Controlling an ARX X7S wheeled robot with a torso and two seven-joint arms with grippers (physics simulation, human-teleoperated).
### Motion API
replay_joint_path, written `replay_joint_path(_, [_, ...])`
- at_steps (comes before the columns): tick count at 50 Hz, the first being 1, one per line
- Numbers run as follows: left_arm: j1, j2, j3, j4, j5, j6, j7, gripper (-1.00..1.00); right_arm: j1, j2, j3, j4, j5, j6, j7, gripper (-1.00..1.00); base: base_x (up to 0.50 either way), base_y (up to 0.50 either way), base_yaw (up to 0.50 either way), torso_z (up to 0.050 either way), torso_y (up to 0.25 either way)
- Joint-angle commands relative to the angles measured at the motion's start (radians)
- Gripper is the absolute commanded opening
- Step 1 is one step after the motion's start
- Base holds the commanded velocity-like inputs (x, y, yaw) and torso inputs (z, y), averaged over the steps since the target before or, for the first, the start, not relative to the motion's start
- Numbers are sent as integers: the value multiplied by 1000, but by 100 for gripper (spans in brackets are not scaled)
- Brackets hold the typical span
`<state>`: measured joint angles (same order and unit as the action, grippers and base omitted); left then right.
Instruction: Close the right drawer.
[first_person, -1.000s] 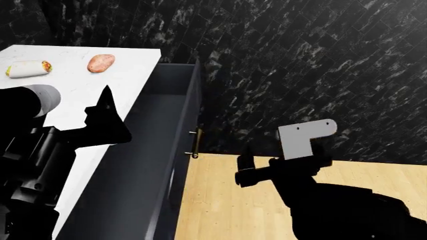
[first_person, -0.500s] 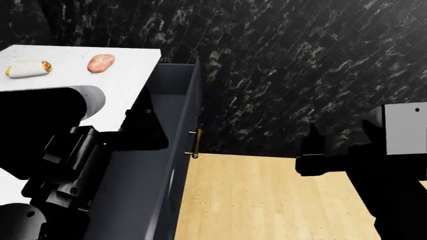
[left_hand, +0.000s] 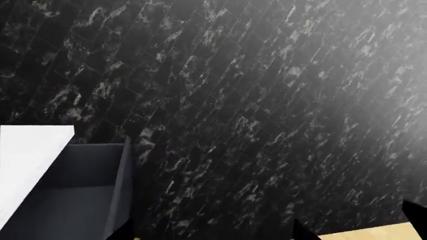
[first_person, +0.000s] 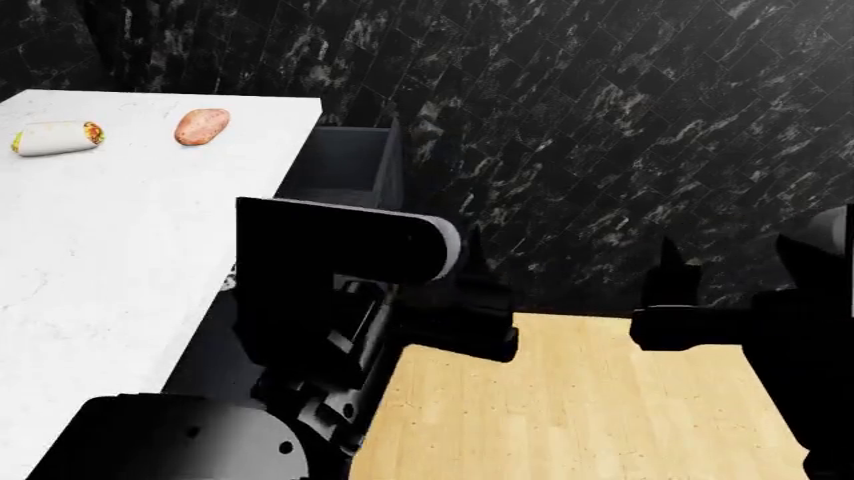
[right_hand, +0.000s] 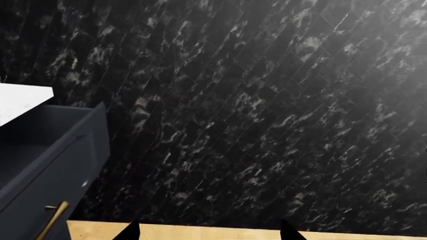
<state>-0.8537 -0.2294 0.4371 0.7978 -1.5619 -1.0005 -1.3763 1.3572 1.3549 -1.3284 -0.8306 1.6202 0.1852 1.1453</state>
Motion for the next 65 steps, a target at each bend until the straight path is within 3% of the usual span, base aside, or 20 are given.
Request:
replay_joint_path(1, [30, 96, 137, -67, 104, -28, 15, 100, 0, 22, 8, -7, 5, -8, -2, 100, 0, 0, 0, 0, 0])
replay_joint_path(20, [146, 138, 253, -221, 214, 14, 92, 100, -13, 12, 7, 5, -3, -10, -8, 100, 0, 0, 0, 0, 0])
replay_joint_path(44, [249, 135, 254, -419, 206, 123, 177, 100, -5, 50, 28, -20, 3, -22, -8, 100, 0, 0, 0, 0, 0])
replay_joint_path(65, [273, 111, 335, -598, 384, 199, 284, 100, 8, 37, 43, -24, 11, -2, -3, 100, 0, 0, 0, 0, 0])
